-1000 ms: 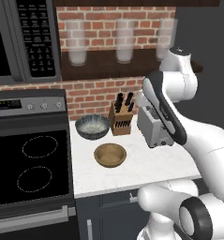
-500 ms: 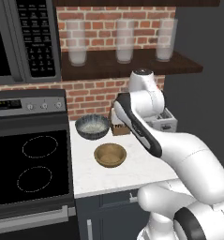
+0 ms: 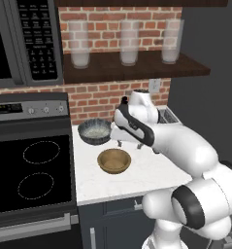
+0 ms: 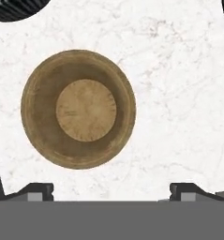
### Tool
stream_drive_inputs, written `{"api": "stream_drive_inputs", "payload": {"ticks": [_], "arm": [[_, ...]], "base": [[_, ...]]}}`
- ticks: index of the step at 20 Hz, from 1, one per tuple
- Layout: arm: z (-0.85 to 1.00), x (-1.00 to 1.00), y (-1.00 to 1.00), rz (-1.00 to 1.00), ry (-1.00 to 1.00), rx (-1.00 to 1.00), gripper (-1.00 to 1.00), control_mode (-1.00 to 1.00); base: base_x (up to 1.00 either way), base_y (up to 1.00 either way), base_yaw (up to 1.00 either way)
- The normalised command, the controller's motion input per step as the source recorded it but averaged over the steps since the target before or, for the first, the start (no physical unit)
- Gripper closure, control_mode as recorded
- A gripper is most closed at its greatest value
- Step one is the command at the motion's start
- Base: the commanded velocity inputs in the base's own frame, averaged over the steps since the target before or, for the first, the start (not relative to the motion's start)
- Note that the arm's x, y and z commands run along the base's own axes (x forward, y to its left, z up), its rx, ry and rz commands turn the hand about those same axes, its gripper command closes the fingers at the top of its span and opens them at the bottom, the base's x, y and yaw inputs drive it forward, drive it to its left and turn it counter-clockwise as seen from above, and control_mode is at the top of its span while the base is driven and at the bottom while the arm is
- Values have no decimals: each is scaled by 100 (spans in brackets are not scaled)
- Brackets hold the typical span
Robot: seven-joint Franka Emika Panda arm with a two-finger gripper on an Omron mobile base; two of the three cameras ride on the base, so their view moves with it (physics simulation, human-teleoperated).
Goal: Pick up the bowls on the counter and stack them on top of one another in the open cabinet. Place the smaller bowl on top of the larger bowl.
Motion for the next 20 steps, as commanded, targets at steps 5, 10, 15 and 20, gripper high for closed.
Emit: {"api": "stream_drive_inputs", "payload": {"ticks": [5, 10, 15, 20], "arm": [[-60, 4, -12, -1, 4, 2, -100, -100], [-62, 2, 0, -2, 10, 0, -100, -100], [-52, 0, 0, -4, 0, 0, -100, -100], [-35, 18, 1, -5, 0, -1, -100, -100]], "base": [[0, 0, 0], [0, 0, 0], [0, 0, 0], [0, 0, 0]]}}
